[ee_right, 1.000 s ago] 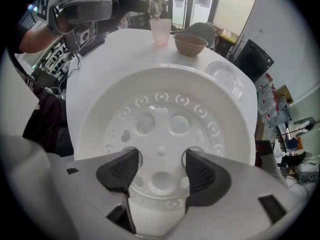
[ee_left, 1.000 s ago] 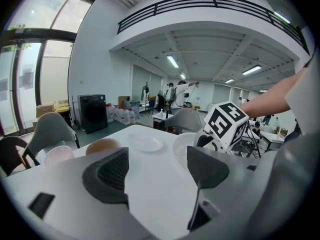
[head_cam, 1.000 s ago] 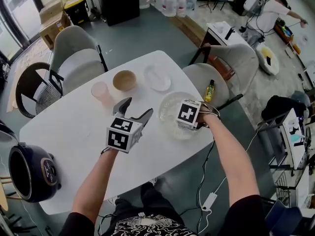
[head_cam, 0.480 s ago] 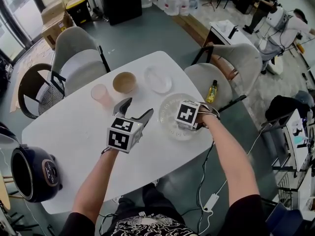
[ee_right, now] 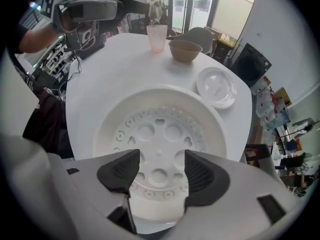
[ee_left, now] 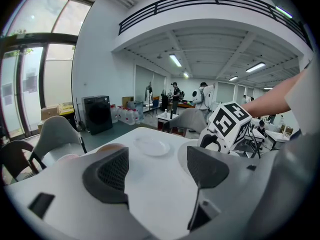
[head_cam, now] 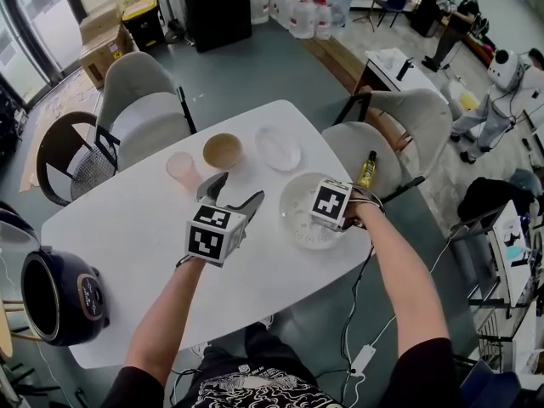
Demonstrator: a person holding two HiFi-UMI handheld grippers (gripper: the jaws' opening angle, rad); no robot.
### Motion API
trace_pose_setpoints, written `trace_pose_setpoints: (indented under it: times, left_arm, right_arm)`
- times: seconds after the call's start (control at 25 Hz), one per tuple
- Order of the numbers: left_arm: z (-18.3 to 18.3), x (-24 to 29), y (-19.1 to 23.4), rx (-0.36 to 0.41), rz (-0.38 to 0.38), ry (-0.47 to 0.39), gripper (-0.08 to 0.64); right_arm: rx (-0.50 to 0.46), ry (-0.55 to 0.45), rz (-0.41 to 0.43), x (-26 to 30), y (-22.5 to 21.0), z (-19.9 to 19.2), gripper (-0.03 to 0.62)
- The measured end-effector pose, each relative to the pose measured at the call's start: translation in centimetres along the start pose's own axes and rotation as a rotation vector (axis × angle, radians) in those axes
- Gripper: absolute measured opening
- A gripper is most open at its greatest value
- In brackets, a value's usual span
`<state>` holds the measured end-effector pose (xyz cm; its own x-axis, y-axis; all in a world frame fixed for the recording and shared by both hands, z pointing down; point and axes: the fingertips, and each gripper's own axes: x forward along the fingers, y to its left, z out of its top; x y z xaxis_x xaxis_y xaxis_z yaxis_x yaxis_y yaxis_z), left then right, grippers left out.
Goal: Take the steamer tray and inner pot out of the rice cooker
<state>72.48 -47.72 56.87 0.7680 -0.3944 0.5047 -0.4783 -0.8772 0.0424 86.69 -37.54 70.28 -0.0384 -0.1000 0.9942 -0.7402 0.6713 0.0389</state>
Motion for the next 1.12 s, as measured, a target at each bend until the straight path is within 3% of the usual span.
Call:
trace_pose_setpoints:
  times: [0.28, 0.56, 0.76, 0.92, 1.12]
  left_arm:
    - [2.3, -7.6, 4.9, -0.010, 0.105, -0.054, 0.357]
    - [3.8, -19.8, 12.1, -0.046, 0.280, -0.133, 0.357]
    - [1.6, -28.3, 18.4, -0.106, 0.417, -0.186, 0.357]
    - [1.3, -36.1, 20.7, -0.118, 0.498, -0.213, 0.357]
    - [-3.3, -46.1, 24.6, -0.152, 0.647, -0.262, 0.357]
  right_arm:
    - [-0.063, -0.190, -0.041, -7.1, 1.7, 7.5, 0.307]
    - [-0.151, -0.388, -0.177, -16.8, 4.4, 18.1, 0.321]
    - [-0.245, -0.532, -0.203, -20.5, 9.2, 27.8, 0.334]
    - [-0.255, -0.672, -0.206, -25.5, 14.0, 34.0, 0.341]
    - [-0.254, -0.859, -0.162, -27.8, 21.0, 42.7, 0.341]
